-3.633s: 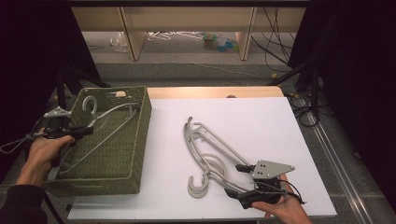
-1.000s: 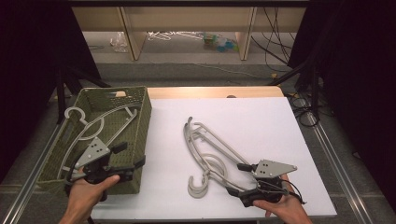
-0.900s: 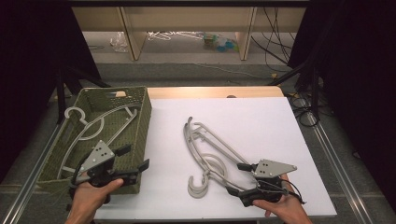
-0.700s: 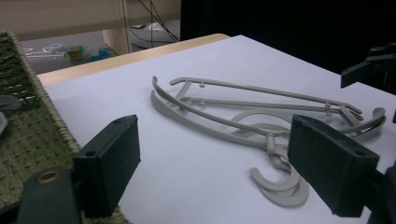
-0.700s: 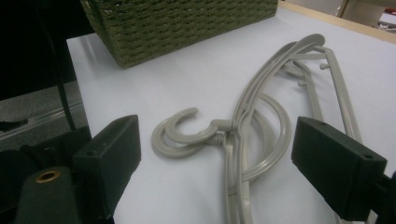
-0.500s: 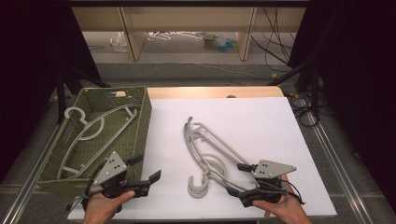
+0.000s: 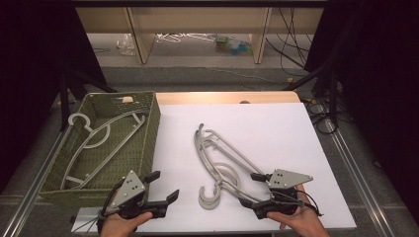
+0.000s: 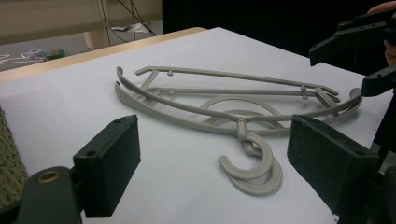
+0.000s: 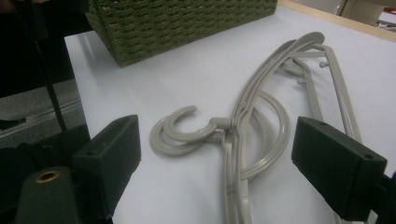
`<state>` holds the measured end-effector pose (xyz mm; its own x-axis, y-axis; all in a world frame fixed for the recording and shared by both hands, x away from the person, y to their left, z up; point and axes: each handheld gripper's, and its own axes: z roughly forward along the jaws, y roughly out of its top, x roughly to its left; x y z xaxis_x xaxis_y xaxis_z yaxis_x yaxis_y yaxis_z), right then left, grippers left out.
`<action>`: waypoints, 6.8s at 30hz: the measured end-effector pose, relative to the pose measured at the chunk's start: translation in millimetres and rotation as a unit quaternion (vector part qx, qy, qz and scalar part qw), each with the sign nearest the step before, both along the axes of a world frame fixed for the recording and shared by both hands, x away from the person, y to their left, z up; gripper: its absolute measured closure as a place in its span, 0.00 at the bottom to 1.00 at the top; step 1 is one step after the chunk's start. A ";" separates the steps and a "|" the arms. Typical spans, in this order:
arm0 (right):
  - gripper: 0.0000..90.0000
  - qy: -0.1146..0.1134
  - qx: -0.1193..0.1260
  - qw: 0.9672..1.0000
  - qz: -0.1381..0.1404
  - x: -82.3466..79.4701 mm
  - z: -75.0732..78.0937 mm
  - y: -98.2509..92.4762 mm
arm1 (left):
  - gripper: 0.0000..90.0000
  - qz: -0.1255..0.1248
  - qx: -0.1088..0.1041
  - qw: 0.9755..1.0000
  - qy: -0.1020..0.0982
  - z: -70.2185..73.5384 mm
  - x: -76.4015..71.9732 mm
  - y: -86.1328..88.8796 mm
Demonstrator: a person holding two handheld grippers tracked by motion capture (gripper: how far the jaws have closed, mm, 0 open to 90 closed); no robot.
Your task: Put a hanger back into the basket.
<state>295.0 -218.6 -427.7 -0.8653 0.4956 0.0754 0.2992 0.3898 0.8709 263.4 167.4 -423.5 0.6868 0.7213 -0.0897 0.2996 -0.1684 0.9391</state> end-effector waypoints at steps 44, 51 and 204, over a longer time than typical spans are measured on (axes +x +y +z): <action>0.70 0.145 -0.169 0.975 -0.010 45.5 -45.2 26.4 | 0.20 -0.024 0.020 0.999 0.002 -10.4 -2.6 -5.1; 0.81 0.149 -0.172 0.974 -0.007 47.3 -45.1 27.6 | 0.21 -0.021 0.020 1.000 0.004 -11.1 -2.0 -4.4; 0.38 -0.026 -0.028 0.999 -0.017 13.0 30.4 8.5 | 0.88 -0.139 0.073 0.986 0.051 18.6 40.0 -25.0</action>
